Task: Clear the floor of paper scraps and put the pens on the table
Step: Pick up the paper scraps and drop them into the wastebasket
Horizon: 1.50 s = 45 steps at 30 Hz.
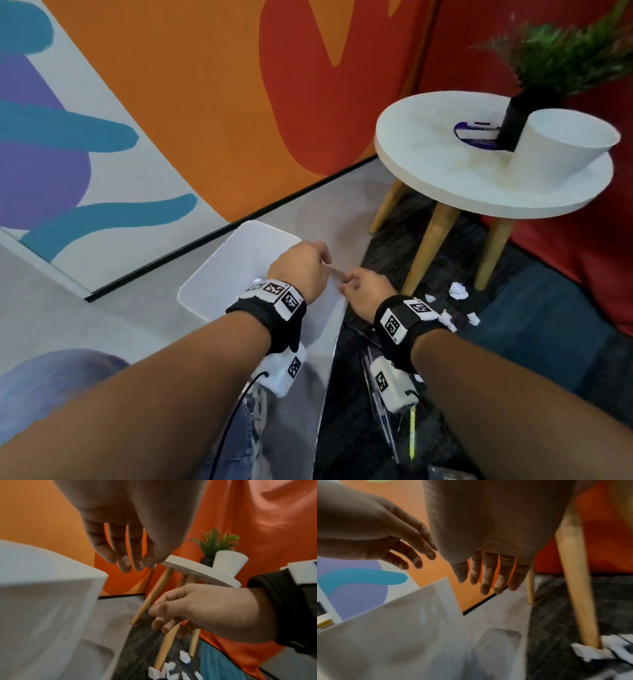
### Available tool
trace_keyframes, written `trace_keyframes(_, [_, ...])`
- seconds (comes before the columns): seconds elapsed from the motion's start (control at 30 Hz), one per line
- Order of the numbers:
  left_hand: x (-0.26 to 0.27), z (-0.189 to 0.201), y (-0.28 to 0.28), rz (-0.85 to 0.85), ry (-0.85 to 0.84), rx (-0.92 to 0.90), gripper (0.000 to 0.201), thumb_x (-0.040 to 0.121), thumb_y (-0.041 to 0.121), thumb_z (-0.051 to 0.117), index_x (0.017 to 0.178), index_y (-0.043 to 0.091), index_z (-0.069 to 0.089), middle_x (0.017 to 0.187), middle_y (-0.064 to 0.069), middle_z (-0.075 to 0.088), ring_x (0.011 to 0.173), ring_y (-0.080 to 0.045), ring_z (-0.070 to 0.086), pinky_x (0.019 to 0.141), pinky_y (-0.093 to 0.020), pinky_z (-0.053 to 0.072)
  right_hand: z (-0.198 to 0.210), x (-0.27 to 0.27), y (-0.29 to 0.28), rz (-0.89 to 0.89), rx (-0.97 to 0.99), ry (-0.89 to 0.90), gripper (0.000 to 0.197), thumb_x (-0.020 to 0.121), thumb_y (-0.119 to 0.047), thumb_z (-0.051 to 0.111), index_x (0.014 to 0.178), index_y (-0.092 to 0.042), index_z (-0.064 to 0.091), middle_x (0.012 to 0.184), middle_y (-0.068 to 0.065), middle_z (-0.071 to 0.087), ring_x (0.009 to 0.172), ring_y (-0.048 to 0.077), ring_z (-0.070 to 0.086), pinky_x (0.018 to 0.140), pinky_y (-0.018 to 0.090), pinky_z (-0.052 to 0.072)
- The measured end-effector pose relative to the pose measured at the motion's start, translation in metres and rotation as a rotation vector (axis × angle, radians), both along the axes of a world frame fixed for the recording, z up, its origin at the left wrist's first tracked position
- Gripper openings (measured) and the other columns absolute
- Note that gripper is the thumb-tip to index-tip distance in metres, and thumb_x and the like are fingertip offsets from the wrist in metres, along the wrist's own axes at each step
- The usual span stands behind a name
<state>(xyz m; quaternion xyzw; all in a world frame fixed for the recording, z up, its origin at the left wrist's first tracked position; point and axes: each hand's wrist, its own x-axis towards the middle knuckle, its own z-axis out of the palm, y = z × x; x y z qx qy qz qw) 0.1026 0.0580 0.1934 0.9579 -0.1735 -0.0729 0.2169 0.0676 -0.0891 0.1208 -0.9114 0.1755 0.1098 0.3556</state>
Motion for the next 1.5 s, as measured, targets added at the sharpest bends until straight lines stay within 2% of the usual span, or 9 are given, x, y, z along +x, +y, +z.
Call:
trace_keyframes(0.2, [-0.002, -0.066, -0.064, -0.179, 0.167, 0.042, 0.021, 0.088, 0.012, 0.050, 0.100, 0.020, 0.065, 0.108, -0.005, 0.065, 0.100, -0.027, 0.061, 0.084, -0.031, 0.049, -0.053, -0.040, -0.092, -0.158, -0.039, 0.167, 0.014, 0.089, -0.036, 0.060, 0.083, -0.023, 0.065, 0.094, 0.004, 0.069, 0.088, 0.026, 0.063, 0.075, 0.030, 0.051])
trace_keyframes(0.37, [0.013, -0.134, -0.093, -0.205, 0.318, 0.120, 0.020, 0.086, 0.013, 0.049, 0.095, 0.025, 0.063, 0.102, -0.004, 0.067, 0.093, -0.026, 0.063, 0.080, -0.033, 0.052, -0.107, -0.054, -0.150, -0.249, -0.088, 0.299, 0.013, 0.087, -0.032, 0.063, 0.086, -0.019, 0.066, 0.098, 0.005, 0.070, 0.098, 0.025, 0.065, 0.086, 0.031, 0.052])
trace_keyframes(0.53, [0.029, -0.191, -0.110, -0.232, 0.436, 0.195, 0.023, 0.088, 0.013, 0.047, 0.102, 0.022, 0.062, 0.107, -0.005, 0.064, 0.095, -0.026, 0.059, 0.078, -0.029, 0.047, -0.158, -0.046, -0.176, -0.187, -0.113, 0.376, 0.011, 0.086, -0.027, 0.063, 0.088, -0.017, 0.061, 0.089, 0.001, 0.060, 0.100, 0.025, 0.062, 0.072, 0.022, 0.037])
trace_keyframes(0.67, [0.030, -0.226, -0.129, -0.302, 0.490, 0.219, 0.023, 0.087, 0.012, 0.050, 0.104, 0.023, 0.062, 0.108, -0.006, 0.065, 0.098, -0.027, 0.060, 0.078, -0.026, 0.044, -0.192, -0.033, -0.187, -0.178, -0.142, 0.348, 0.035, 0.082, -0.029, 0.071, 0.113, -0.015, 0.059, 0.116, 0.010, 0.062, 0.109, 0.029, 0.057, 0.086, 0.030, 0.045])
trace_keyframes(0.8, [0.019, -0.260, -0.149, -0.389, 0.508, 0.214, 0.031, 0.085, 0.016, 0.058, 0.117, 0.020, 0.056, 0.118, -0.006, 0.058, 0.111, -0.027, 0.055, 0.090, -0.031, 0.044, -0.216, -0.016, -0.193, -0.156, -0.183, 0.258, 0.070, 0.074, -0.027, 0.076, 0.135, -0.021, 0.043, 0.133, 0.015, 0.046, 0.121, 0.037, 0.047, 0.099, 0.042, 0.042])
trace_keyframes(0.97, [0.016, -0.290, -0.169, -0.349, 0.480, 0.171, 0.054, 0.083, 0.018, 0.064, 0.132, 0.023, 0.043, 0.131, -0.006, 0.041, 0.121, -0.032, 0.041, 0.097, -0.042, 0.044, -0.241, 0.011, -0.197, 0.010, -0.182, 0.239, 0.091, 0.072, -0.023, 0.076, 0.146, -0.031, 0.023, 0.155, 0.005, 0.020, 0.134, 0.038, 0.035, 0.101, 0.051, 0.041])
trace_keyframes(1.03, [0.015, -0.299, -0.174, -0.368, 0.460, 0.176, 0.062, 0.082, 0.018, 0.064, 0.138, 0.025, 0.039, 0.138, -0.005, 0.034, 0.120, -0.033, 0.038, 0.097, -0.044, 0.044, -0.251, 0.015, -0.196, 0.065, -0.168, 0.246, 0.082, 0.076, -0.021, 0.072, 0.143, -0.033, 0.026, 0.155, 0.004, 0.019, 0.133, 0.039, 0.035, 0.102, 0.050, 0.041])
trace_keyframes(1.17, [0.012, -0.309, -0.176, -0.451, 0.434, 0.244, 0.061, 0.082, 0.015, 0.064, 0.137, 0.027, 0.041, 0.139, -0.006, 0.030, 0.120, -0.032, 0.034, 0.097, -0.048, 0.043, -0.259, 0.013, -0.189, 0.051, -0.226, 0.180, 0.044, 0.081, -0.016, 0.067, 0.121, -0.018, 0.051, 0.130, 0.013, 0.042, 0.111, 0.041, 0.049, 0.088, 0.044, 0.043])
trace_keyframes(1.5, [-0.001, -0.321, -0.179, -0.591, 0.411, 0.395, 0.061, 0.089, 0.002, 0.053, 0.145, 0.019, 0.033, 0.142, -0.011, 0.031, 0.129, -0.035, 0.032, 0.103, -0.045, 0.041, -0.254, 0.003, -0.179, -0.098, -0.195, 0.352, 0.026, 0.088, -0.024, 0.058, 0.108, -0.010, 0.049, 0.114, 0.018, 0.058, 0.108, 0.035, 0.056, 0.079, 0.036, 0.042])
